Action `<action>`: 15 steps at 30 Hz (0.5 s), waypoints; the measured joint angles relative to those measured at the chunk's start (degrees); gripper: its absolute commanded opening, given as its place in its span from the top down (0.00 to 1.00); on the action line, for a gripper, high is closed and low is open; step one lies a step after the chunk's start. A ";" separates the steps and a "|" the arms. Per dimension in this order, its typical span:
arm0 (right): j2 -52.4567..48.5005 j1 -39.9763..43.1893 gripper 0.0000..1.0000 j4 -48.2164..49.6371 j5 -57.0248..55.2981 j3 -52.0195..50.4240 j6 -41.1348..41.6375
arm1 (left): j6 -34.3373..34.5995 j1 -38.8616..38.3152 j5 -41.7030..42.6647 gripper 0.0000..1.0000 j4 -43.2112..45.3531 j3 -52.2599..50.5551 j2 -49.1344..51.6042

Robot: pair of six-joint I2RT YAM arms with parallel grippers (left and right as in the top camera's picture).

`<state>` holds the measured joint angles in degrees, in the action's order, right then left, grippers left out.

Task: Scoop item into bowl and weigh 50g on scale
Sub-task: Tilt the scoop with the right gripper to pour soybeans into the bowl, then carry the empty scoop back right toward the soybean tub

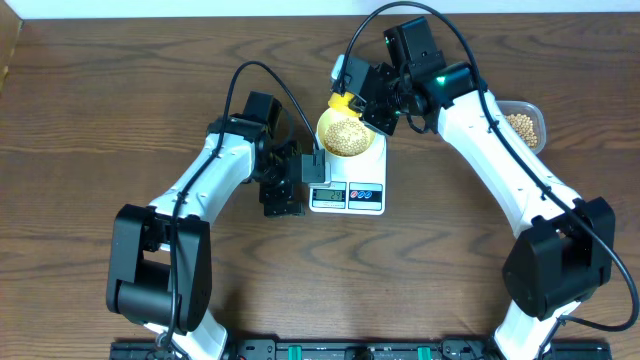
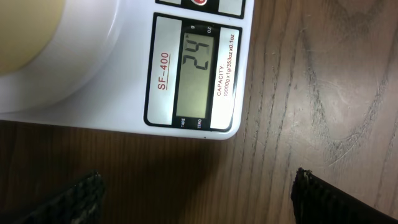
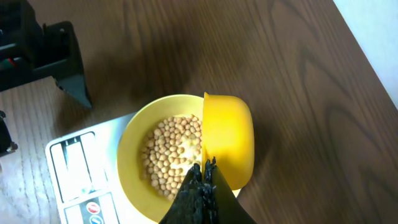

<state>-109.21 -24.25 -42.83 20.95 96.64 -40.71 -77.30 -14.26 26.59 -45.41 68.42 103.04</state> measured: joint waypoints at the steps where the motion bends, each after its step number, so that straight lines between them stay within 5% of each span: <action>1: 0.00 0.00 0.99 0.02 0.00 0.00 -0.15 | 0.00 0.00 0.02 0.02 0.02 0.00 0.00; 15: 0.31 0.59 0.99 1.77 1.57 0.00 2.49 | 0.42 0.00 0.02 0.02 0.00 0.00 0.00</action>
<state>-108.90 -23.66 -41.06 22.52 96.64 -38.22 -76.88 -14.26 26.61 -45.41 68.42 103.04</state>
